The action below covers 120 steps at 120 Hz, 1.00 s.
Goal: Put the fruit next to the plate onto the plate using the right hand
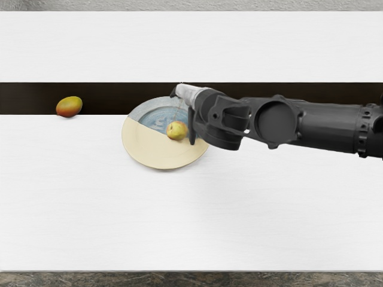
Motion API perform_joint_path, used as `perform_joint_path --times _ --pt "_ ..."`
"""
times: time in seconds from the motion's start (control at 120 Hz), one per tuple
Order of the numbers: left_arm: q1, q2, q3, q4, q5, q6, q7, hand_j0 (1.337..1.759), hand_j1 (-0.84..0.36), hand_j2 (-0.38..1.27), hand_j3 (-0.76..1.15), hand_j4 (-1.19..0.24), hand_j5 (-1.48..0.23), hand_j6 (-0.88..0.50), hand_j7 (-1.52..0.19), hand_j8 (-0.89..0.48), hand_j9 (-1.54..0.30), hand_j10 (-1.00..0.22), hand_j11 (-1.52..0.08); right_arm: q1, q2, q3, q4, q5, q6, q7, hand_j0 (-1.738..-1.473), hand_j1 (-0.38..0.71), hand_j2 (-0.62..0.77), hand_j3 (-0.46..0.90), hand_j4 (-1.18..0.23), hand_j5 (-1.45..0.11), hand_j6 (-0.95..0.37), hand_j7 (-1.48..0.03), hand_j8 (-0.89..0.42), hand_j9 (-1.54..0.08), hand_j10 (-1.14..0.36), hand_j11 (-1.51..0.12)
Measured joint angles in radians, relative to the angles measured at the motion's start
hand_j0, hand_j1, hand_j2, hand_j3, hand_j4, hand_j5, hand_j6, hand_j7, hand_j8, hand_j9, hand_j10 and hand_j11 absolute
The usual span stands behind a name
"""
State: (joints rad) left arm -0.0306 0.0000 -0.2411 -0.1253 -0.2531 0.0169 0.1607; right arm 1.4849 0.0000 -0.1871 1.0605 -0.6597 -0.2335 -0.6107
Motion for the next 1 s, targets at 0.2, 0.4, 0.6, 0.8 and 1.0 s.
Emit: perform_joint_path --times 0.2,0.4,0.6,0.8,1.0 --pt "0.000 0.000 0.000 0.000 0.000 0.000 0.000 1.658 0.35 0.00 0.00 0.00 0.00 0.00 0.00 0.00 0.00 0.00 0.00 -0.152 0.000 0.365 -0.003 0.114 0.287 0.000 -1.658 -0.29 0.01 0.00 -0.07 -0.09 -0.05 -0.09 -0.05 -0.10 0.08 -0.10" --pt "0.000 0.000 0.000 0.000 0.000 0.000 0.000 1.658 0.35 0.00 0.00 0.00 0.00 0.00 0.00 0.00 0.00 0.00 0.00 -0.269 -0.137 0.636 -0.016 0.527 0.741 0.000 -1.658 -0.33 0.01 0.00 -0.03 -0.03 -0.02 -0.03 -0.02 -0.04 0.05 -0.04" --pt "0.000 0.000 0.000 0.000 0.000 0.000 0.000 1.658 0.35 0.00 0.00 0.00 0.00 0.00 0.00 0.00 0.00 0.00 0.00 -0.464 -0.398 0.675 -0.024 0.808 0.829 0.000 -1.658 -0.34 0.00 0.00 -0.01 -0.01 -0.01 -0.01 -0.01 -0.01 0.02 -0.01" --pt "-0.002 0.000 0.000 0.000 0.000 0.000 0.000 1.658 0.35 0.00 0.00 0.00 0.00 0.00 0.00 0.00 0.00 0.00 0.00 -0.596 -0.624 0.678 -0.025 0.887 0.842 0.000 -1.658 -0.35 0.00 0.00 0.00 0.00 0.00 0.00 0.00 0.00 0.01 -0.01" --pt "0.001 0.000 0.000 0.001 0.000 0.000 0.000 1.658 0.35 0.00 0.00 0.00 0.00 0.00 0.00 0.00 0.00 0.00 0.00 -0.620 -0.823 0.686 -0.033 0.903 0.845 0.000 -1.658 -0.35 0.00 0.00 0.00 0.00 0.00 0.00 0.00 0.00 0.00 0.00"
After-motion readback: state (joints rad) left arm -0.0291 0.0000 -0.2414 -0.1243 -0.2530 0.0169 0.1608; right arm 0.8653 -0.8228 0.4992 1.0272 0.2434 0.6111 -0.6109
